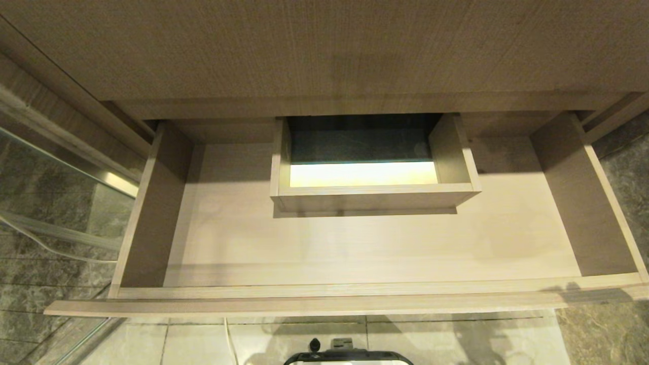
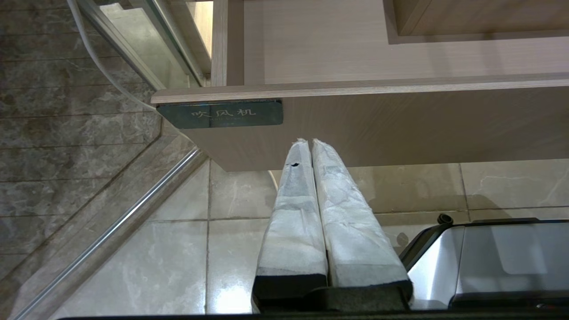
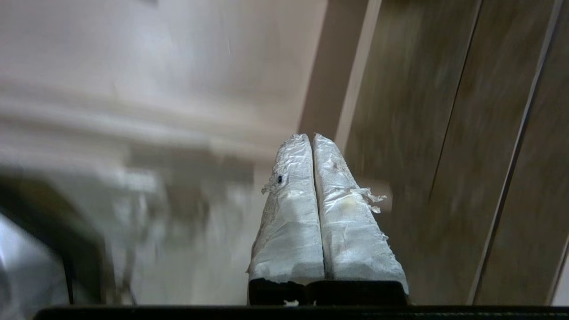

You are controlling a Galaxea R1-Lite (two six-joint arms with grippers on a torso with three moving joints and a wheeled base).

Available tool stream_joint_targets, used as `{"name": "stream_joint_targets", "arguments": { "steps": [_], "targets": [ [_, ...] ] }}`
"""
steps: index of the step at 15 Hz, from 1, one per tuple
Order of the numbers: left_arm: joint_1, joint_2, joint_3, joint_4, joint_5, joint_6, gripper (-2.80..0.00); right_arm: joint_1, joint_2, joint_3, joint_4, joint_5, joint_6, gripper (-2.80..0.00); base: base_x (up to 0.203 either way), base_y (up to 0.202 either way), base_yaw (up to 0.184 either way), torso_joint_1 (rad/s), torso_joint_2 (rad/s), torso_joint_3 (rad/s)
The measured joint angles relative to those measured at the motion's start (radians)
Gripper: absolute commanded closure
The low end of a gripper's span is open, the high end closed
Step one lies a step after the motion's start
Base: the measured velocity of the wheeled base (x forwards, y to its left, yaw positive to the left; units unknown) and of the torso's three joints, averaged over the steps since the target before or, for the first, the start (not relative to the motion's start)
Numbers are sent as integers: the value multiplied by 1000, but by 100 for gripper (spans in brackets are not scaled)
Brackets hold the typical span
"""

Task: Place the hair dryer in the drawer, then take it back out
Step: Close the drawer

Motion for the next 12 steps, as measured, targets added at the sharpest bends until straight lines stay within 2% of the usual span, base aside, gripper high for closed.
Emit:
{"name": "stream_joint_targets", "arguments": {
  "steps": [4,6,12],
  "targets": [
    [0,0,0,0,0,0,0,-4,129,8,241,-202,-1,0,0,0,0,0,0,0],
    [0,0,0,0,-1,0,0,-6,215,-18,339,-272,0,0,0,0,0,0,0,0],
    [0,0,0,0,0,0,0,-19,400,-11,383,-309,2,0,0,0,0,0,0,0]
  ]
}}
